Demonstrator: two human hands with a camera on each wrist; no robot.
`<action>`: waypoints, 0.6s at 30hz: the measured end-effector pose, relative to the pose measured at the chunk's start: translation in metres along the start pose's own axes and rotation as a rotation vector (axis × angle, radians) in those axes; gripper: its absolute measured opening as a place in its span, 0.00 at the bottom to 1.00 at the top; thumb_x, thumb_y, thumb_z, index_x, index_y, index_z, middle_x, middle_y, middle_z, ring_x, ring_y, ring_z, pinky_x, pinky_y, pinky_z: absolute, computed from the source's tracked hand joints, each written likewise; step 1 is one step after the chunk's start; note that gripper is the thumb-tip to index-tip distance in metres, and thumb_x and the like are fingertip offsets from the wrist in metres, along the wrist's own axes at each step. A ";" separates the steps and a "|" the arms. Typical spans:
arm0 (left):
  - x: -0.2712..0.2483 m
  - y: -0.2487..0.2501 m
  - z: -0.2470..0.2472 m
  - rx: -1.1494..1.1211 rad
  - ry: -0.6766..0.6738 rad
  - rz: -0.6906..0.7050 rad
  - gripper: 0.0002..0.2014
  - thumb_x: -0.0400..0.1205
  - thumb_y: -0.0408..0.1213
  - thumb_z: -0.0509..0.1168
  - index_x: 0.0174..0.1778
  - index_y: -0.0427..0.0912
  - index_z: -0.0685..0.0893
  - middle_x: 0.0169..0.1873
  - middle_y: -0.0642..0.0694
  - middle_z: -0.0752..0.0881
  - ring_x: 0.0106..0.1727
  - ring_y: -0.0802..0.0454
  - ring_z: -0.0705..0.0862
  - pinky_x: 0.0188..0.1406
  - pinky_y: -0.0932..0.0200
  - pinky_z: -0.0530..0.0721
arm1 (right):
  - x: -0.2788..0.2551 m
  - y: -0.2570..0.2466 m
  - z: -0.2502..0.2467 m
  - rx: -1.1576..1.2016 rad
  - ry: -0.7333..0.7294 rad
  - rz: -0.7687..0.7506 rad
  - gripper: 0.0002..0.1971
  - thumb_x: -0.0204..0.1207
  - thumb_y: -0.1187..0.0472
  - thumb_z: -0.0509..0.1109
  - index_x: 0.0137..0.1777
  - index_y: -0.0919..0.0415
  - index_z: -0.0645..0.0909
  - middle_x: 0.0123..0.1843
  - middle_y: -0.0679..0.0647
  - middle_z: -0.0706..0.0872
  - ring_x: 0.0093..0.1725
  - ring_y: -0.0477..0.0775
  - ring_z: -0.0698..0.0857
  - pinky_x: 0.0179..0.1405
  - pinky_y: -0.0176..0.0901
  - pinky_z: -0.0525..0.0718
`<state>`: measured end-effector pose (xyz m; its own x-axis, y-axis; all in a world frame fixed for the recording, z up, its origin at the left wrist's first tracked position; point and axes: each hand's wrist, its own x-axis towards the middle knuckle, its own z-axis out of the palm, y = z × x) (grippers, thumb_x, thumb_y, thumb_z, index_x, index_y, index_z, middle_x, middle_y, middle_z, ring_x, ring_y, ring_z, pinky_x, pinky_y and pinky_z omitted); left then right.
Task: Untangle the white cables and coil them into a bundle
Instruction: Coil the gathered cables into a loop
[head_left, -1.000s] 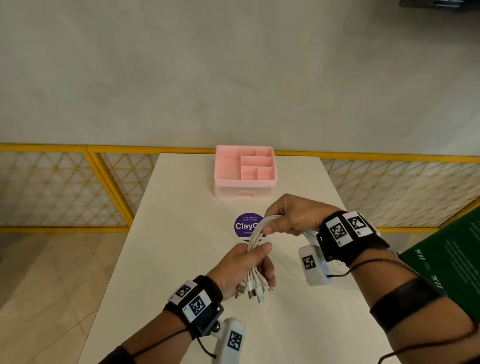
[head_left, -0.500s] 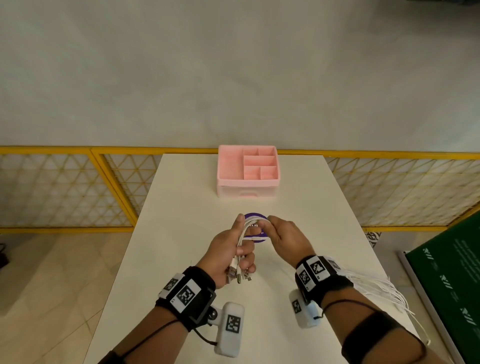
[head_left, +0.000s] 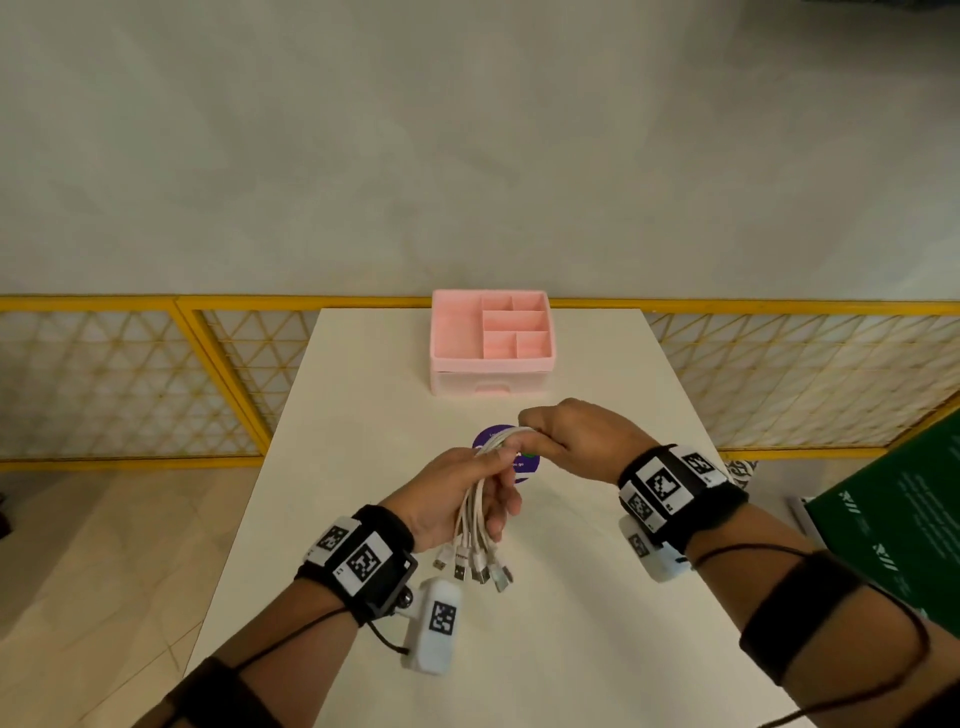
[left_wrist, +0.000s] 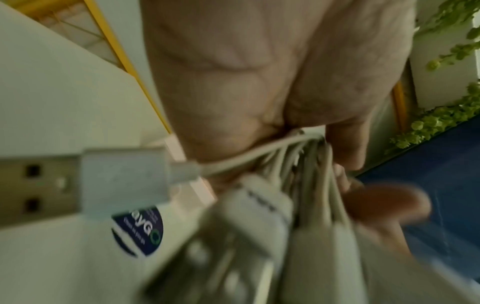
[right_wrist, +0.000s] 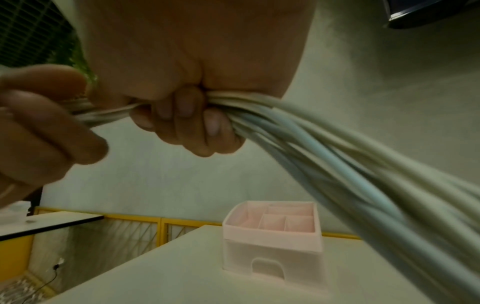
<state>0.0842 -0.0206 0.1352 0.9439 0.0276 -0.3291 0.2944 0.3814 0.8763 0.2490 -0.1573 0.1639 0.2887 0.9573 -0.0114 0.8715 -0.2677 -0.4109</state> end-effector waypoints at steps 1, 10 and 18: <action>0.001 -0.003 0.006 -0.021 0.009 -0.004 0.20 0.80 0.53 0.68 0.32 0.42 0.76 0.27 0.40 0.80 0.20 0.49 0.74 0.28 0.55 0.79 | 0.001 0.000 0.000 0.007 0.009 -0.005 0.25 0.81 0.34 0.52 0.37 0.53 0.73 0.26 0.45 0.74 0.28 0.46 0.74 0.30 0.44 0.71; 0.005 0.019 0.023 -0.497 0.092 0.090 0.28 0.87 0.60 0.53 0.25 0.48 0.63 0.18 0.53 0.57 0.18 0.57 0.51 0.15 0.64 0.57 | 0.001 -0.005 0.069 0.399 0.405 0.218 0.21 0.84 0.35 0.53 0.39 0.49 0.68 0.28 0.44 0.75 0.30 0.52 0.76 0.36 0.55 0.77; 0.009 0.019 0.012 -0.605 0.315 0.218 0.26 0.88 0.54 0.55 0.25 0.48 0.61 0.20 0.52 0.56 0.17 0.56 0.55 0.17 0.62 0.56 | -0.011 -0.031 0.150 0.498 0.268 0.358 0.09 0.81 0.55 0.59 0.47 0.59 0.77 0.38 0.54 0.85 0.36 0.55 0.82 0.38 0.52 0.82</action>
<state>0.1001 -0.0238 0.1532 0.8568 0.3921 -0.3349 -0.1167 0.7800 0.6148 0.1591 -0.1434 0.0404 0.6710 0.7411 -0.0249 0.4351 -0.4206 -0.7961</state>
